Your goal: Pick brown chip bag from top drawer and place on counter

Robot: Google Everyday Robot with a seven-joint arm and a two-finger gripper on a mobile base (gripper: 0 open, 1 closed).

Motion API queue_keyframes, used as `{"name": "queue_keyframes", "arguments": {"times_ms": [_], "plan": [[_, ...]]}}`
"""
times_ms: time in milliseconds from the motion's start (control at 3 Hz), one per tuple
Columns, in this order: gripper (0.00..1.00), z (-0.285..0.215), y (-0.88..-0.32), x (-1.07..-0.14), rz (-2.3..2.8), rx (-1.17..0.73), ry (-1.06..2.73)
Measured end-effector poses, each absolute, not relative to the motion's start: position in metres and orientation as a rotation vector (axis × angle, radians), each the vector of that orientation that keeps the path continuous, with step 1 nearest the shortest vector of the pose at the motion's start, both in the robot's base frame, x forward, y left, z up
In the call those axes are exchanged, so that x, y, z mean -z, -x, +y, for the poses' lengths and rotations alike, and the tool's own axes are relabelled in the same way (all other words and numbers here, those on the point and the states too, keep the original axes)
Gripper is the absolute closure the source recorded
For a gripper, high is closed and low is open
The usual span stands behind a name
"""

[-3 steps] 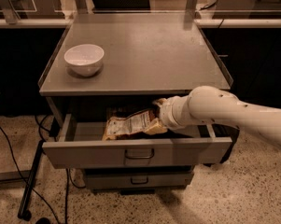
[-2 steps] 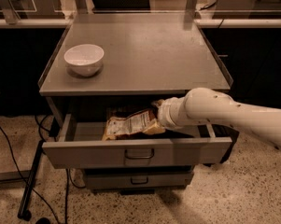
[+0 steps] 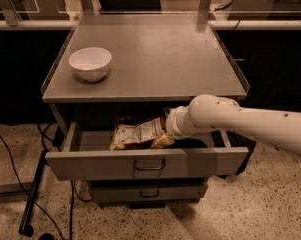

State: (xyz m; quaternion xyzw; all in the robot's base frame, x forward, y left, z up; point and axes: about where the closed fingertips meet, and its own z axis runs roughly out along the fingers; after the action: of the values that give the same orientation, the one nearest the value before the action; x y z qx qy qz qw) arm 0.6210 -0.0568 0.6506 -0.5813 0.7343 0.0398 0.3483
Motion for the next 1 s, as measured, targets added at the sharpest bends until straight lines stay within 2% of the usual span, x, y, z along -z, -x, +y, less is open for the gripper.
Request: {"name": "queue_keyframes", "arguments": {"times_ms": [333, 1000], "plan": [[0.36, -0.0562, -0.6236, -0.6393, 1.920, -0.090, 1.551], [0.80, -0.0576, -0.6239, -0.6413, 1.917, -0.071, 1.576]]}}
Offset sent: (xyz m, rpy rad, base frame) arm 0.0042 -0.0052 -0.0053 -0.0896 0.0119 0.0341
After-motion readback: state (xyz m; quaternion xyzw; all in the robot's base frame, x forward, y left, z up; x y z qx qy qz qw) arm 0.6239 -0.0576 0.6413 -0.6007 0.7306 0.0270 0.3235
